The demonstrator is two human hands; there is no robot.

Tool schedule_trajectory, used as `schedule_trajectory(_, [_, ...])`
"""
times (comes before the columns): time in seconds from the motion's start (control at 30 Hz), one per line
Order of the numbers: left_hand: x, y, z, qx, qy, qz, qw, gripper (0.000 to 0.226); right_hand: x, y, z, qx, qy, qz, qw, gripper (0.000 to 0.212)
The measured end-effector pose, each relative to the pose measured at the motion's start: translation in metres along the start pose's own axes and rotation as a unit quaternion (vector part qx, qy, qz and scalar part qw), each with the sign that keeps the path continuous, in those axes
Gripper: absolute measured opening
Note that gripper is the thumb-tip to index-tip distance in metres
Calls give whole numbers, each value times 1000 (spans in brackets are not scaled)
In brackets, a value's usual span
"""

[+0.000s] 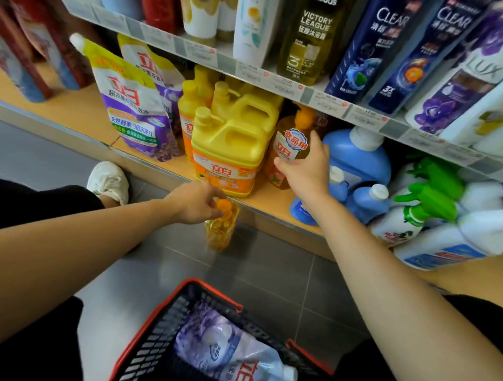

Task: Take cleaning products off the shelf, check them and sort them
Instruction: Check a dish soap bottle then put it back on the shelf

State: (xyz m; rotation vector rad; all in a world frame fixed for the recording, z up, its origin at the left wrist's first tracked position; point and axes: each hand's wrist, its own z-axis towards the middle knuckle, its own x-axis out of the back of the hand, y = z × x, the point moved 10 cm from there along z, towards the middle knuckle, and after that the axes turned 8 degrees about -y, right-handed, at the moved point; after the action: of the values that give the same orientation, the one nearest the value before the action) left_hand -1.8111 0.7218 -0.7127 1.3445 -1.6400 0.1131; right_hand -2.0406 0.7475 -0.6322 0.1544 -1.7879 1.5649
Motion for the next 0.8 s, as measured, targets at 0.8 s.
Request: schedule_trajectory(0.8, [88, 59, -39, -153, 256, 109, 948, 83, 5, -11, 17, -2, 1, 109, 994, 70])
